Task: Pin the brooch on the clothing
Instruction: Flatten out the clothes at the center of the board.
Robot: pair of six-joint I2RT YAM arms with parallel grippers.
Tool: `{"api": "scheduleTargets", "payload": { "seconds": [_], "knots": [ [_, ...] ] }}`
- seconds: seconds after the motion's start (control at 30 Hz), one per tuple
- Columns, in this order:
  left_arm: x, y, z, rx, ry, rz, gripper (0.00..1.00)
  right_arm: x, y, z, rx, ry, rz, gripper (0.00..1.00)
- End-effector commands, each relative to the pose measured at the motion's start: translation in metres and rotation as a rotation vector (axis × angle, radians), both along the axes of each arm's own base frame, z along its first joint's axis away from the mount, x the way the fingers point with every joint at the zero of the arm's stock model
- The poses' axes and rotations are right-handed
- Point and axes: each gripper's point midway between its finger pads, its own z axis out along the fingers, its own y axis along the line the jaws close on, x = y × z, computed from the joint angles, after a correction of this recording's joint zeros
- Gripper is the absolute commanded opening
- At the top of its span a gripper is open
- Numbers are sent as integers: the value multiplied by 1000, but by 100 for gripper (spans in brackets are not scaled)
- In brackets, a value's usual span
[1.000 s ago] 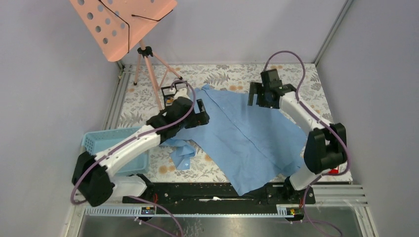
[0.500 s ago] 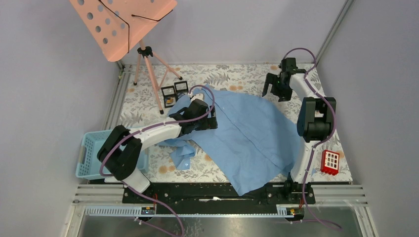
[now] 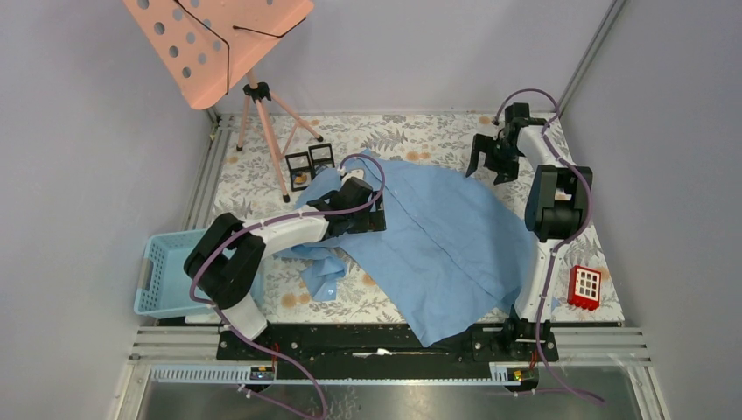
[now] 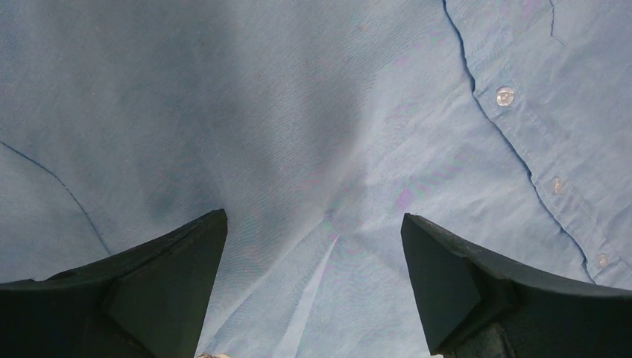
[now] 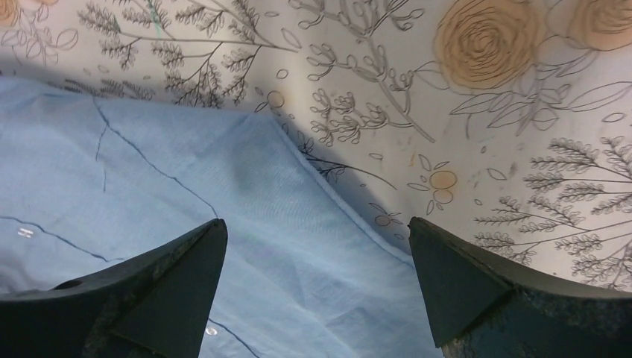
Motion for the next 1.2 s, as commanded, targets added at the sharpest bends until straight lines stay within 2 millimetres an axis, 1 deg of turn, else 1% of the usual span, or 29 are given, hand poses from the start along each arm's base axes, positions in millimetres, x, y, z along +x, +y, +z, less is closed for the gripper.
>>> {"api": "scheduleTargets", "payload": {
  "seconds": [0.0, 0.1, 0.33, 0.47, 0.5, 0.57, 0.63, 0.67, 0.7, 0.73, 0.77, 0.83, 0.87, 0.93, 1.0, 1.03, 1.07, 1.1, 1.13, 1.17],
  "knots": [
    [2, -4, 22, -32, -40, -10, 97, -11, 16, 1, 75, 44, 87, 99],
    [0, -4, 29, -42, -46, -19, 97, -17, 20, -4, 97, 79, 107, 98],
    [-4, 4, 46, -46, -81, -13, 97, -22, 25, -7, 122, 98, 131, 97],
    [-5, 6, 51, -48, -90, -11, 97, -29, 28, -8, 119, 114, 146, 92],
    [-5, 6, 51, -48, -90, -10, 97, -31, 28, -7, 117, 116, 145, 88],
    [-5, 7, 52, -48, -91, -9, 97, -36, 29, -2, 123, 111, 148, 74],
    [-7, 8, 51, -50, -89, -5, 97, -40, 32, 2, 132, 91, 170, 64],
    [-7, 8, 51, -52, -90, -4, 97, -43, 33, 3, 136, 86, 167, 56],
    [-7, 8, 51, -53, -89, -3, 97, -46, 34, 4, 139, 82, 167, 49],
    [-8, 8, 51, -55, -87, -3, 97, -49, 35, 7, 142, 73, 170, 37],
    [-9, 9, 51, -56, -85, -2, 97, -52, 38, 9, 151, 66, 152, 30],
    [-11, 10, 51, -59, -84, -1, 97, -59, 44, 17, 147, 36, 153, 9],
    [-11, 10, 51, -62, -85, -1, 97, -64, 45, 21, 139, 24, 149, 1],
    [-12, 12, 54, -68, -89, 8, 97, -77, 62, 32, 116, -5, 183, 0],
    [-15, 15, 55, -74, -89, 23, 98, -92, 74, 40, 76, -32, 212, 0],
    [-15, 17, 57, -82, -92, 33, 98, -100, 81, 43, 54, -44, 226, 0],
    [-17, 19, 58, -89, -92, 42, 98, -114, 92, 42, 37, -46, 245, 0],
    [-18, 22, 61, -100, -98, 53, 98, -124, 102, 48, 36, -69, 256, 0],
    [-19, 23, 61, -107, -97, 62, 99, -133, 111, 45, 28, -70, 271, 0],
    [-20, 25, 64, -117, -104, 69, 99, -143, 120, 47, 26, -84, 280, 0]
  ]
}}
